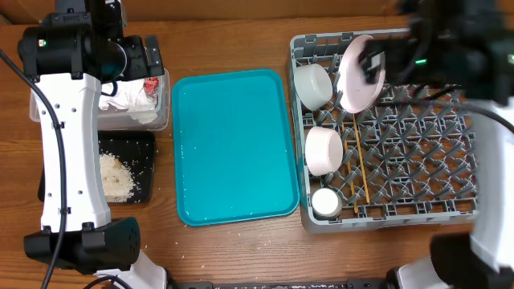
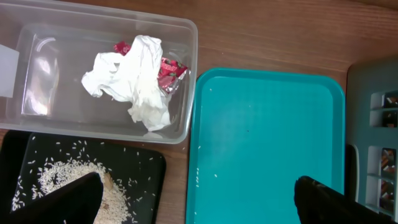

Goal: Sort waste into correct bins and load items into the dishwasher

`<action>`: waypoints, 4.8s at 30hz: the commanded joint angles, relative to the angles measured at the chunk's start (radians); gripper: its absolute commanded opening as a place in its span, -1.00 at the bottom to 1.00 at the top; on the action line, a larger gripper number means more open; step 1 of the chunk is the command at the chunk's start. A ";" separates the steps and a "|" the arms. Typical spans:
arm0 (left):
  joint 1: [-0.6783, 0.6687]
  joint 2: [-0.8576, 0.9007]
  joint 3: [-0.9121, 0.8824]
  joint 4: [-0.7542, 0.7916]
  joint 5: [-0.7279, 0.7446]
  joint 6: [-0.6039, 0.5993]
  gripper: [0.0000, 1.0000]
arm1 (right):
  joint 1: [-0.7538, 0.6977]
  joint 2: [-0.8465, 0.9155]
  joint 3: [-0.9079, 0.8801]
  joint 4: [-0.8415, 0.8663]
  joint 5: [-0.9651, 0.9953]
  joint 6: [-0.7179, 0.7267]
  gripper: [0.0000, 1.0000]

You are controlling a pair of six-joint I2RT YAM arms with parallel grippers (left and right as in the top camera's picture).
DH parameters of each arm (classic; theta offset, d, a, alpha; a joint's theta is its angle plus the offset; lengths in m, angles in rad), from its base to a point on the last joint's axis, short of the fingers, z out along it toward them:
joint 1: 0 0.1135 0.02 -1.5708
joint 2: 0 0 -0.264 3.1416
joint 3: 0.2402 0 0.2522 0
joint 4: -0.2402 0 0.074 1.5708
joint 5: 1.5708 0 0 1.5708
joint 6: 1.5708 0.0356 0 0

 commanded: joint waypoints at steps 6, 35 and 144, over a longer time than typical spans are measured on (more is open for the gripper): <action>-0.002 0.007 0.013 0.001 -0.006 -0.006 1.00 | -0.082 -0.339 -0.367 0.379 -0.035 -0.111 1.00; -0.002 0.007 0.013 0.001 -0.006 -0.006 1.00 | -0.109 -1.666 -2.299 1.467 -0.027 0.017 1.00; -0.001 -1.799 -2.145 1.314 0.069 0.215 1.00 | -0.105 -1.669 -2.298 1.468 -0.011 0.016 1.00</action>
